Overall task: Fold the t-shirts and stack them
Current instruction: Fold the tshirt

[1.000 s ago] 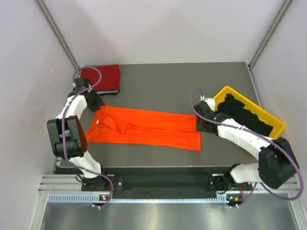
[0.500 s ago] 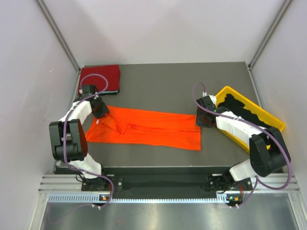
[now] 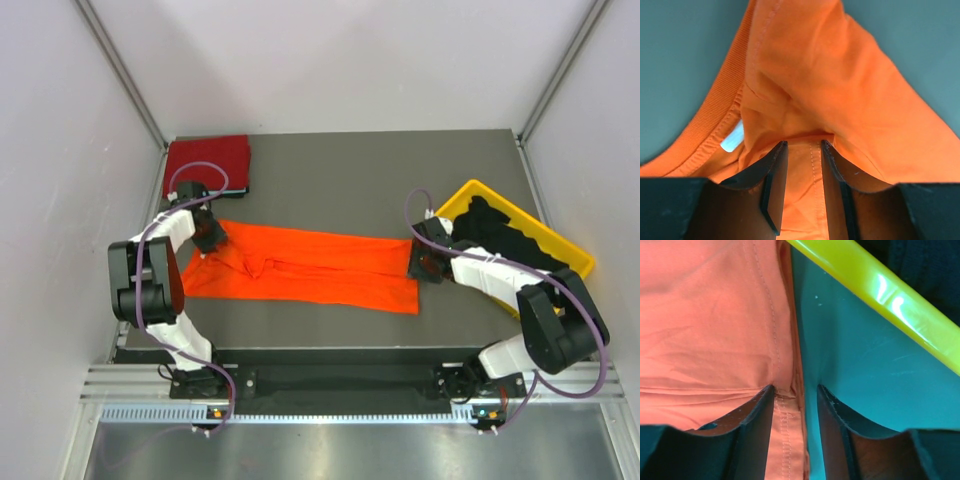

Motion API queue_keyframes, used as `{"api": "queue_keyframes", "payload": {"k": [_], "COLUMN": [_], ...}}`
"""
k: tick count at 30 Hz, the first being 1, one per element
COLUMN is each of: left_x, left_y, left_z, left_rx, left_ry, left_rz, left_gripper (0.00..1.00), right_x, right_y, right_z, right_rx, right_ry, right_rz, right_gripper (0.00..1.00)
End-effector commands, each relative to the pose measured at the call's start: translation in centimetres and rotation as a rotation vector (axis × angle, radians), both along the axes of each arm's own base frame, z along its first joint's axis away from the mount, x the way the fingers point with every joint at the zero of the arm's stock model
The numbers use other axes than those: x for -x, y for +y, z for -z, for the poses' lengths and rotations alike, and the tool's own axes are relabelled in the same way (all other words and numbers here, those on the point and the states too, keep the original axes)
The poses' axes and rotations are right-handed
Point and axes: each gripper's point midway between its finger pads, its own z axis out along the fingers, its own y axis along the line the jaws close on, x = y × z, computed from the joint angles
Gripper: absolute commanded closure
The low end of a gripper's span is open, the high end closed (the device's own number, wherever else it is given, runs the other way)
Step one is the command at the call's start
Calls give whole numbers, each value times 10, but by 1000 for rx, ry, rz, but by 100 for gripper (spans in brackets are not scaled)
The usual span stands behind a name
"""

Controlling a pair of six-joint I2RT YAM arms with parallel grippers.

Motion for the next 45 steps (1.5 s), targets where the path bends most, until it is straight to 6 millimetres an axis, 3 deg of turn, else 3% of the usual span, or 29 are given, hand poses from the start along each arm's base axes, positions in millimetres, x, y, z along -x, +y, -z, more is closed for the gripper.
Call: {"api": "queue_keyframes", "payload": {"k": [1,7,10,13,14,20,29,33,34,37,40,43,45], "left_x": [-5,-10,-11,-12,-14,-15,-24,-34,-35,-41,-48,-56,-62], "left_y": [8,13,14,13,12,1,-49,-65,-79,-87,-95,-106,-115], "left_z": [9,12,14,16,16,22,29,27,27,30,31,35,37], "left_rx": [-34,-56,-55,-52,-48,6,109,124,128,132,134,143,153], "left_ry": [-7,0,3,1,-7,-26,-79,-101,-101,-94,-107,-109,-112], "left_rz": [-26,-43,-45,-41,-35,-22,82,111,144,153,163,178,194], "left_gripper": [62,62,62,62,62,62,62,62,62,63,63,63,63], "right_x": [-6,-3,-1,2,3,15,49,56,58,58,58,59,59], "right_y": [4,1,1,0,0,-8,-29,-32,-33,-34,-32,-32,-33], "right_z": [2,7,10,12,12,0,-5,-10,-10,-14,-17,-16,-15], "right_rx": [-31,-24,-23,-28,-31,-41,-37,-51,-49,-51,-65,-75,-71], "right_ry": [-27,-28,-24,-21,-22,-49,-54,-68,-66,-67,-74,-75,-67], "right_rz": [0,1,1,0,0,43,101,120,123,130,143,158,171], "right_gripper": [60,72,82,99,100,100,100,100,100,100,90,91,80]}}
